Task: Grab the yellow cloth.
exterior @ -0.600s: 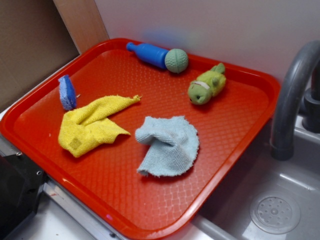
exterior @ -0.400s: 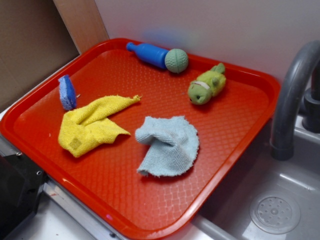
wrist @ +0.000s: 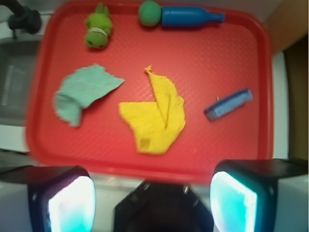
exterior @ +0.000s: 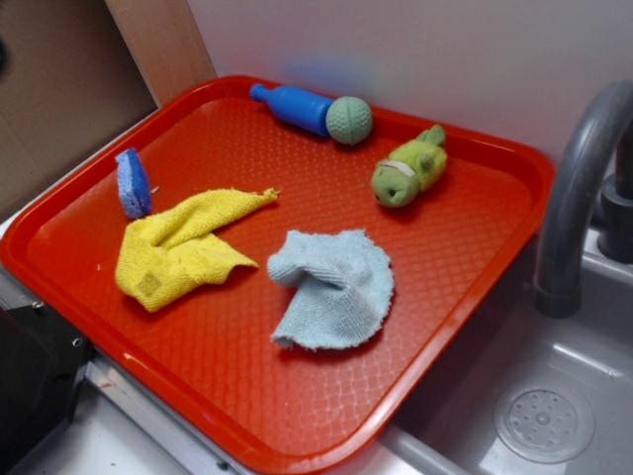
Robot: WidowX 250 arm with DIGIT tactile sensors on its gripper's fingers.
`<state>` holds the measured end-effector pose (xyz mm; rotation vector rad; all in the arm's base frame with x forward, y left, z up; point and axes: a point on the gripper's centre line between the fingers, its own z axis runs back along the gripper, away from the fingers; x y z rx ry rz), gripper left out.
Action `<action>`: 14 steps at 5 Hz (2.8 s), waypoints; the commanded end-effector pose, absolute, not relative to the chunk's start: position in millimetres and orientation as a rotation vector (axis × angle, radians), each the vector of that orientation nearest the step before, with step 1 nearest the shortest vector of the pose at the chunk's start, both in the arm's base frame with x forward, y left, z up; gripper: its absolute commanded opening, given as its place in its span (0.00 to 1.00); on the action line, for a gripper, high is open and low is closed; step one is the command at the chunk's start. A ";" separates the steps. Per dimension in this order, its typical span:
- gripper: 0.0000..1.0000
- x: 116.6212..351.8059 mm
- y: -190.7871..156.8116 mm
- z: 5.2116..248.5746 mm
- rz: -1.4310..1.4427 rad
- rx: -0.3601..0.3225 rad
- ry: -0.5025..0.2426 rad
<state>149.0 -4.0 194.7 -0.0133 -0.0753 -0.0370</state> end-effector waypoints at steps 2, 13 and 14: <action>1.00 166.0 -28.1 84.0 -0.263 0.037 -0.072; 0.00 200.7 -4.6 244.7 0.041 -0.021 -0.141; 0.00 203.3 -1.6 233.0 0.026 -0.010 -0.112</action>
